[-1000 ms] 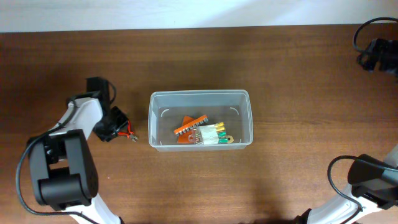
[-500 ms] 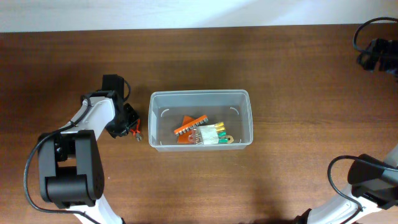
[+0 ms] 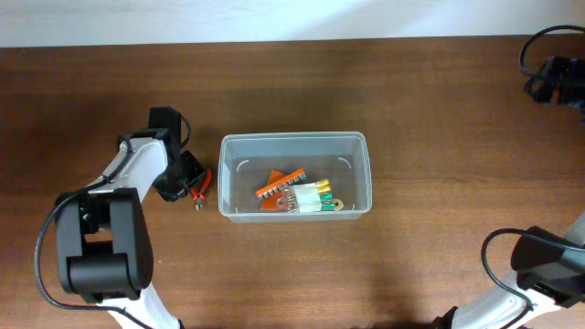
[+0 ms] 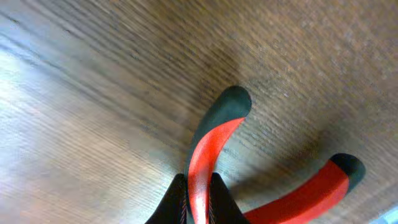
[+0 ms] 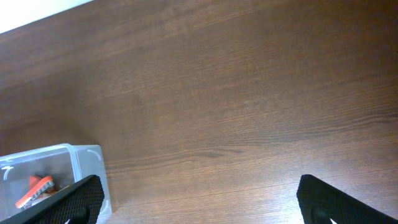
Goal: Pack container
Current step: 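Carry the pliers right and release them into the container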
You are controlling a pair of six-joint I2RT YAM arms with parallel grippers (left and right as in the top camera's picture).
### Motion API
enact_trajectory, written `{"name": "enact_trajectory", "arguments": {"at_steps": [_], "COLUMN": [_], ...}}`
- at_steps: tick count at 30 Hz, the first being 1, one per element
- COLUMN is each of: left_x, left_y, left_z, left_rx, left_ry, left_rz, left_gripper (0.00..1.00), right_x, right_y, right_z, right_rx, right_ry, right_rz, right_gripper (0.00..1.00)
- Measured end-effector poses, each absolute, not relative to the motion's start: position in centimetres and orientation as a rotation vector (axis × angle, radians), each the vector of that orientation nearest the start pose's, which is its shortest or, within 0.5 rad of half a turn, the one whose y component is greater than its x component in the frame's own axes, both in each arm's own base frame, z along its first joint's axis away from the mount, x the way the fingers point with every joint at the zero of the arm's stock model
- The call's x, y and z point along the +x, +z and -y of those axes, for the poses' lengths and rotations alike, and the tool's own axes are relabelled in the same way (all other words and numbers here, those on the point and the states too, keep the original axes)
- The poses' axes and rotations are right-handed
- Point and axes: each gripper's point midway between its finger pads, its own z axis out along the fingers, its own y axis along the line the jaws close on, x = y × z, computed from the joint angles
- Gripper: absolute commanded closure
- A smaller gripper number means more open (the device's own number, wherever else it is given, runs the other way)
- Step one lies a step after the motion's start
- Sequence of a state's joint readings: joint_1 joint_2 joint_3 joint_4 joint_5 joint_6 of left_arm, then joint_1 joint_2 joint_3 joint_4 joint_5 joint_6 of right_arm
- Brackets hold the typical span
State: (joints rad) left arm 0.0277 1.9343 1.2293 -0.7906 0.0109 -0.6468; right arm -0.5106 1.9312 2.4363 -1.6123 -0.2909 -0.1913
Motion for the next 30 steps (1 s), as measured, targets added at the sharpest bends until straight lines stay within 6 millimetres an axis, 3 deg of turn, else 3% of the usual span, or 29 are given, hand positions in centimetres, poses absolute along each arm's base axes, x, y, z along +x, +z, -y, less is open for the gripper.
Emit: {"name": "enact_trajectory", "arguments": {"at_steps": [4, 5, 8, 10, 12, 14, 18, 22, 26, 30], "left_x": [37.3, 38.9, 40.9, 42.0, 42.6, 42.3, 39.6, 37.9, 37.2, 37.1], "left_y": [3.5, 6.4, 11.9, 15.7, 19.1, 20.3, 19.4, 18.9, 17.7, 14.7], "left_z": [-2.1, -2.8, -3.0, -2.1, -0.1, 2.5, 9.4, 14.2, 16.7, 17.8], "left_rx": [-0.957, -0.896, -0.757, -0.598, -0.356, -0.095, 0.635, 1.142, 1.373, 1.498], "left_ry": [0.001, 0.025, 0.036, 0.028, 0.005, -0.017, -0.093, -0.121, -0.134, -0.157], "left_rz": [-2.881, -2.819, -2.721, -2.658, -2.618, -2.619, -2.621, -2.453, -2.355, -2.365], "left_gripper": [0.98, 0.98, 0.98, 0.98, 0.98, 0.98, 0.98, 0.98, 0.98, 0.98], "right_x": [37.8, 37.8, 37.8, 37.8, 37.8, 37.8, 37.7, 37.7, 37.6, 37.6], "right_y": [31.8, 31.8, 31.8, 31.8, 31.8, 31.8, 31.8, 31.8, 31.7, 31.7], "right_z": [15.5, 15.5, 15.5, 15.5, 15.5, 15.5, 15.5, 15.4, 15.4, 15.4], "right_rx": [0.326, 0.326, 0.326, 0.325, 0.326, 0.326, 0.327, 0.328, 0.329, 0.328], "right_ry": [0.147, 0.147, 0.147, 0.147, 0.147, 0.147, 0.148, 0.150, 0.151, 0.151], "right_rz": [-2.587, -2.587, -2.587, -2.587, -2.587, -2.587, -2.589, -2.592, -2.594, -2.594], "right_gripper": [0.01, 0.01, 0.01, 0.01, 0.01, 0.01, 0.01, 0.01, 0.01, 0.01]}}
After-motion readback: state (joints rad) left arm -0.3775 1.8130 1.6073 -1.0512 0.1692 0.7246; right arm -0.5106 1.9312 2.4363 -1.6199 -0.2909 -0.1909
